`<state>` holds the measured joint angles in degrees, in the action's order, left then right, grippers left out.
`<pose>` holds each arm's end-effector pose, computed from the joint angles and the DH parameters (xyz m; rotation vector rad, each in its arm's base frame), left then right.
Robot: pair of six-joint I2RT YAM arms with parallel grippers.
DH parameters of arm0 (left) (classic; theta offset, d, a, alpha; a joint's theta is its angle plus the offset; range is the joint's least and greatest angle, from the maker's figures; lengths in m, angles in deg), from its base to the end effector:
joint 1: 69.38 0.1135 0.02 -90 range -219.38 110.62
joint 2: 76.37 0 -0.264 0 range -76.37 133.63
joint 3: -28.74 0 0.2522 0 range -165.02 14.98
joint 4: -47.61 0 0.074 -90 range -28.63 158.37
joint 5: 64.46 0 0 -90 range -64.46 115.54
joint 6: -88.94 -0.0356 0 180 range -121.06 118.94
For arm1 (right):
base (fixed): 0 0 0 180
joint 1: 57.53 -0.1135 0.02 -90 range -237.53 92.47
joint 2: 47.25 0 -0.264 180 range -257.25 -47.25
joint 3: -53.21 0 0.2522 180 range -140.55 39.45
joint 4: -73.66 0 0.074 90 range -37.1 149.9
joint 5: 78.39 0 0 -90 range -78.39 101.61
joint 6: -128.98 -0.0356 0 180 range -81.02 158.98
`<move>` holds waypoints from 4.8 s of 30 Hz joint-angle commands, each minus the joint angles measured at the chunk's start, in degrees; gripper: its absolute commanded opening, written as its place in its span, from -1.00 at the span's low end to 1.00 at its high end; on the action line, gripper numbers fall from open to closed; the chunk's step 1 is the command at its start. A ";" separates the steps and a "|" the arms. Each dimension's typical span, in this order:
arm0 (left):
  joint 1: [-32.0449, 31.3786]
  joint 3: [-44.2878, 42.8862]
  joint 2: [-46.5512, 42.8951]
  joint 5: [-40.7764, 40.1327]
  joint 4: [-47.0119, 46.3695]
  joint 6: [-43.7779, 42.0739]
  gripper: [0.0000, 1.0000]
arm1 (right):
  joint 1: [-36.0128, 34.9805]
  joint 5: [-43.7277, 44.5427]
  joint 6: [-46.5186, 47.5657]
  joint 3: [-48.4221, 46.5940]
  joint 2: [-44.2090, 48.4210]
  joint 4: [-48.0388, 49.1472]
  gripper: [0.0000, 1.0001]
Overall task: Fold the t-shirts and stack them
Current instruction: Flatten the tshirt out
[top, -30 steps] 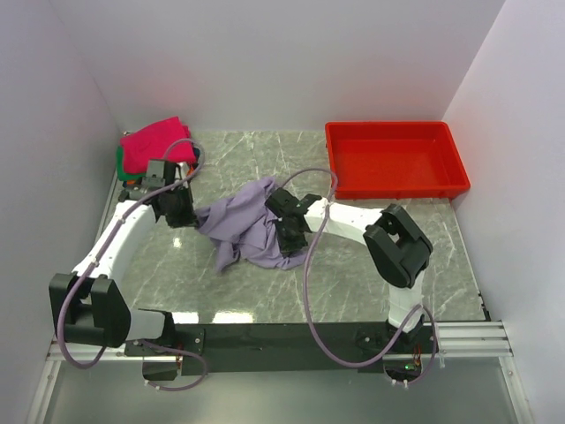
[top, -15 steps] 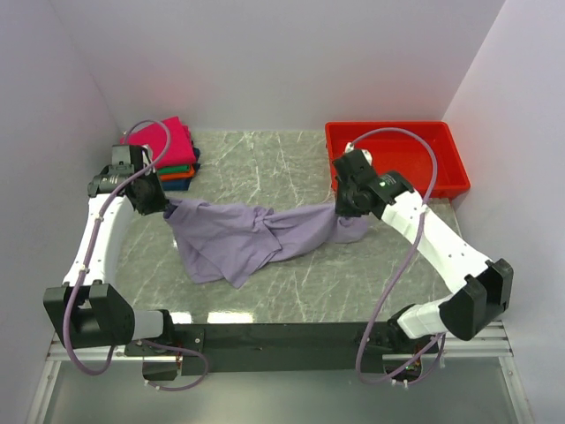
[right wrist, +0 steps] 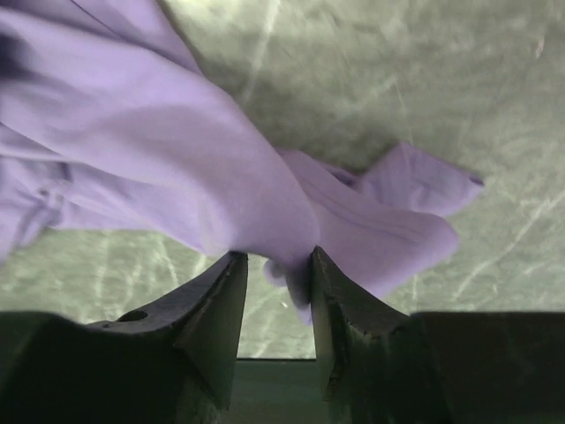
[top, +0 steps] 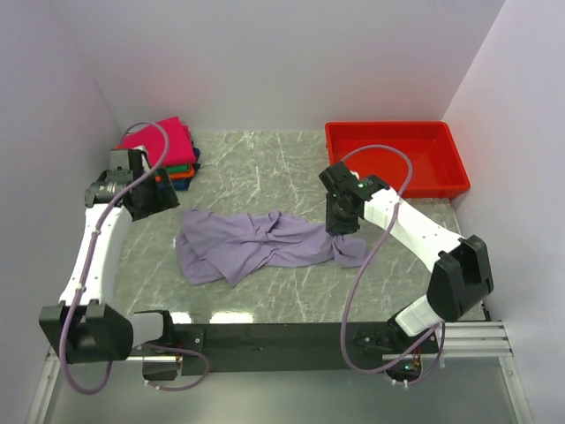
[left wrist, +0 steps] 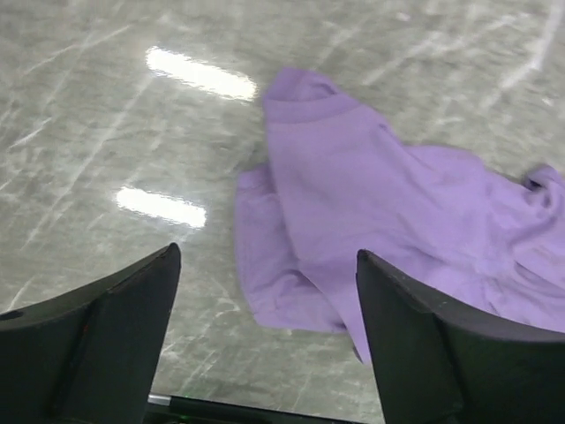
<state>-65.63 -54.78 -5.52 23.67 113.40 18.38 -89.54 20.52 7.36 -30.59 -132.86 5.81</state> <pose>0.2446 0.0172 0.3306 -0.5155 2.4450 -0.0733 0.2487 0.1489 0.2664 0.0292 2.7582 0.0782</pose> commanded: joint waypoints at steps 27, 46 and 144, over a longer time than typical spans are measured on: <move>-35.47 31.96 -10.39 11.28 -16.16 28.90 0.63 | 0.02 -2.49 3.05 -9.24 -1.50 0.38 -0.13; -39.43 33.99 0.16 5.65 -26.46 29.43 0.52 | 0.81 -4.95 5.60 -6.43 1.84 0.21 -0.13; 9.61 -27.24 9.63 13.02 -1.58 16.14 -0.99 | 23.48 -22.10 5.42 -15.69 -7.56 7.61 -1.00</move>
<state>-56.87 -72.00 1.01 33.13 116.38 32.06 -65.65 -3.79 10.82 -30.64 -143.52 18.51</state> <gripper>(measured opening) 0.023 0.045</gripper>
